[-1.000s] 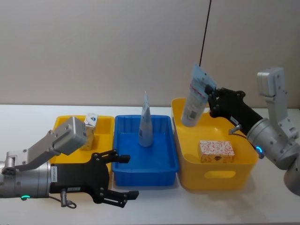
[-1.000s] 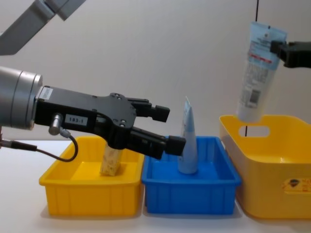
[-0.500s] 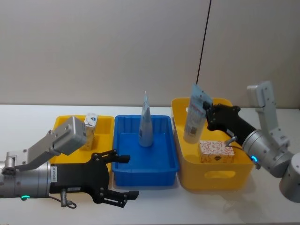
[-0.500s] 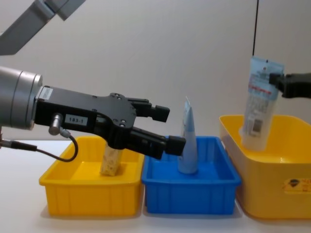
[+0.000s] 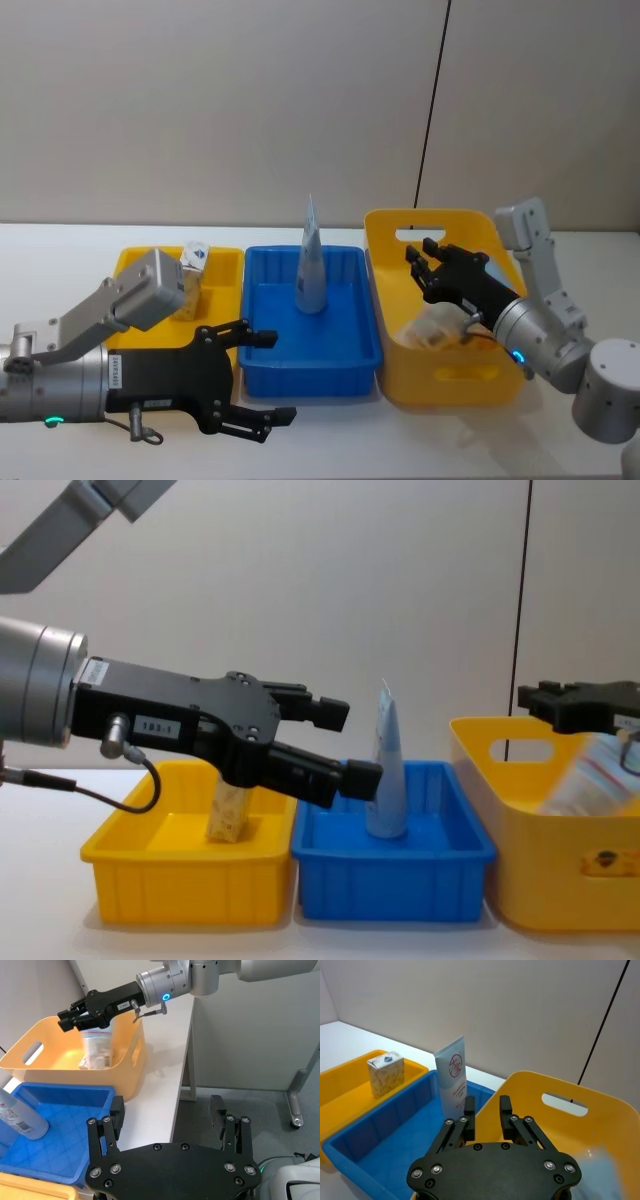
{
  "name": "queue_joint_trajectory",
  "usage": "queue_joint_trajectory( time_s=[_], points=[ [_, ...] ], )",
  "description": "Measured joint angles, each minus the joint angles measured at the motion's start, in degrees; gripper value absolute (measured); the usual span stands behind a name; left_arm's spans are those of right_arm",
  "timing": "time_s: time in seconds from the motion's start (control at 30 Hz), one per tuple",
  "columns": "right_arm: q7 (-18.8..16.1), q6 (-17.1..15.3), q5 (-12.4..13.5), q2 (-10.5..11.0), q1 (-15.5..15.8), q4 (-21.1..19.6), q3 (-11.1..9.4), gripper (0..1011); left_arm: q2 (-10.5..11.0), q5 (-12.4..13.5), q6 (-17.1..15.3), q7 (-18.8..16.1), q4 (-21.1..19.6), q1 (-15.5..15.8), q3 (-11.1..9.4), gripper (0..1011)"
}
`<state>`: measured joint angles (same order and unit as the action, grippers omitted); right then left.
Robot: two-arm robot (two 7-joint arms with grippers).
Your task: Bimanual collaborative sorting of washing and personal care products
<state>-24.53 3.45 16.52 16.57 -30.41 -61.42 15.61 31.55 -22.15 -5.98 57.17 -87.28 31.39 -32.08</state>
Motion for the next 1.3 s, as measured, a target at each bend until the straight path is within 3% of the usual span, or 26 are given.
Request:
queue_joint_trajectory(
  time_s=[0.33, 0.43, 0.83, 1.3],
  points=[
    [1.0, 1.2, -0.6, -1.0, -1.3, 2.0, -0.1, 526, 0.0, 0.0, 0.0, 0.0, 0.0, 0.0, 0.0, 1001],
    [1.1, 1.8, -0.7, -1.2, -1.6, 2.0, -0.3, 668, 0.0, 0.0, 0.0, 0.0, 0.0, 0.0, 0.0, 1001],
    [-0.3, 5.6, 0.6, -2.1, -2.6, 0.1, -1.4, 994, 0.0, 0.0, 0.0, 0.0, 0.0, 0.0, 0.0, 1001],
    [-7.7, 6.8, 6.1, -1.3, -0.9, -6.6, -1.5, 1000, 0.0, 0.0, 0.0, 0.0, 0.0, 0.0, 0.0, 1001]
  ],
)
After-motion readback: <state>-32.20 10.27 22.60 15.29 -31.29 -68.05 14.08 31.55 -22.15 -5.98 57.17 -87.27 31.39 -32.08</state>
